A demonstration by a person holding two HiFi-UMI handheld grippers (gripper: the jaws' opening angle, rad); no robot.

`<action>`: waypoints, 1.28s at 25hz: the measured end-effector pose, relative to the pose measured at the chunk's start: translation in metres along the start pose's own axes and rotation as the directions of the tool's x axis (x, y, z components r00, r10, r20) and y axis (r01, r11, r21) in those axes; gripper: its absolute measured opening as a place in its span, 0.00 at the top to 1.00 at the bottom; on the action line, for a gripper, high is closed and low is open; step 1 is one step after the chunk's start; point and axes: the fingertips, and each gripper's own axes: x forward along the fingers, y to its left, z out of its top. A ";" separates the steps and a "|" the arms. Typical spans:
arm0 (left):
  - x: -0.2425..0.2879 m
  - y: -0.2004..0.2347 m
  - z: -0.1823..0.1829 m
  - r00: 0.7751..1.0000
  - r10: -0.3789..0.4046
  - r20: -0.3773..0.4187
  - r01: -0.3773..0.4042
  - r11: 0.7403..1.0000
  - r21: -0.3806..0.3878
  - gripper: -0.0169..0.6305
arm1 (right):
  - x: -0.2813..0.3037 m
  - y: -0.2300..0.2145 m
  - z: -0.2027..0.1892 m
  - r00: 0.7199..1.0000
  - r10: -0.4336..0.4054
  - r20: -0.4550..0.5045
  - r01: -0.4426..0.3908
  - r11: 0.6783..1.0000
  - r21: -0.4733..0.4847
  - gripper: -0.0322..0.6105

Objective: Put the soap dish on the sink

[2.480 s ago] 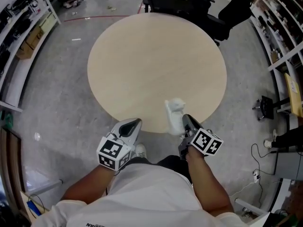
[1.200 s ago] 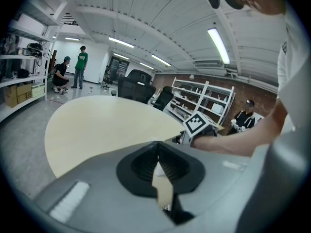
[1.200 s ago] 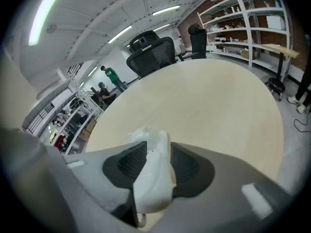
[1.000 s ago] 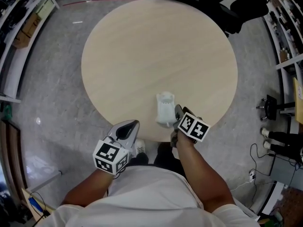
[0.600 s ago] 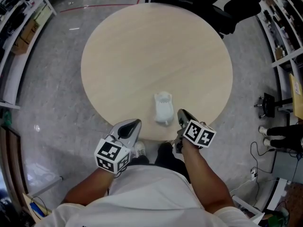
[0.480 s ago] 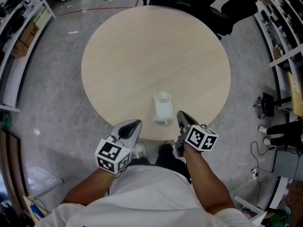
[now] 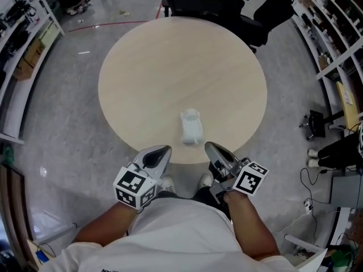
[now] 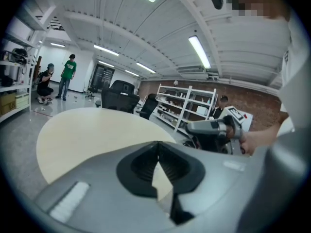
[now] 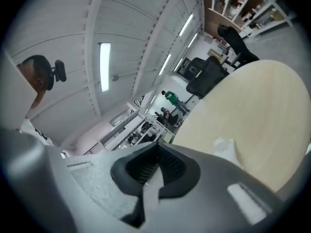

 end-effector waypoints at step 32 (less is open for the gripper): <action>-0.007 -0.114 0.003 0.946 0.279 0.166 -0.266 0.959 -0.097 0.96 | -0.148 -0.004 0.030 0.979 0.083 -0.188 -0.121 0.972 -0.204 0.95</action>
